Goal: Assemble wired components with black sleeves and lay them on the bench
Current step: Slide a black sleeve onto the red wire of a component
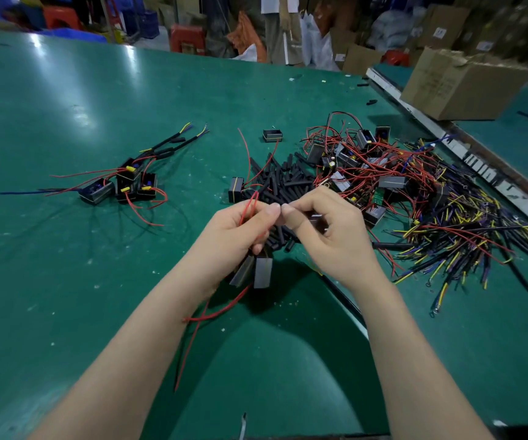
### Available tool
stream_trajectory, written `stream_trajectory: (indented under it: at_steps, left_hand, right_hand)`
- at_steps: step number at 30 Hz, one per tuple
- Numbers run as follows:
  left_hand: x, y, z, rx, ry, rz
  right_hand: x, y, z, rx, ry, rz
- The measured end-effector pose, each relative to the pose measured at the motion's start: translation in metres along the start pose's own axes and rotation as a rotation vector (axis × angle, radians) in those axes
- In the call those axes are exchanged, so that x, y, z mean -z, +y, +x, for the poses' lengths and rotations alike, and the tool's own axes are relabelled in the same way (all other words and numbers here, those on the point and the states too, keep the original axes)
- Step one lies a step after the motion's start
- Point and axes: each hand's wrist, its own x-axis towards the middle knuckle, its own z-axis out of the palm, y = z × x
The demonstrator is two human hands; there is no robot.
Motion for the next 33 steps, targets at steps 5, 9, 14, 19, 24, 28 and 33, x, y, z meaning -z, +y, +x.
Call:
stream_trajectory:
  at_steps: [5, 9, 14, 19, 24, 28, 33]
  left_hand:
    - [0.006, -0.005, 0.0, -0.226, 0.111, 0.484]
    - [0.008, -0.003, 0.002, -0.162, 0.116, 0.443]
    - [0.009, 0.002, 0.004, -0.02, 0.143, 0.098]
    - [0.011, 0.006, 0.004, 0.111, 0.092, -0.156]
    - [0.011, 0.004, 0.003, 0.222, -0.013, -0.255]
    - [0.012, 0.004, 0.003, 0.308, -0.062, -0.34]
    - [0.016, 0.007, 0.001, 0.369, -0.143, -0.374]
  right_hand:
    - [0.0, -0.003, 0.002, -0.455, -0.159, 0.203]
    - [0.002, -0.008, 0.006, -0.654, -0.229, 0.448]
    - [0.002, -0.008, 0.005, -0.353, -0.046, 0.29]
    - [-0.004, -0.01, 0.001, 0.086, 0.105, 0.095]
    - [-0.007, -0.005, -0.001, 0.154, 0.136, -0.093]
    - [-0.007, -0.006, 0.001, 0.058, 0.121, -0.026]
    - [-0.009, -0.005, 0.0, 0.059, 0.096, -0.06]
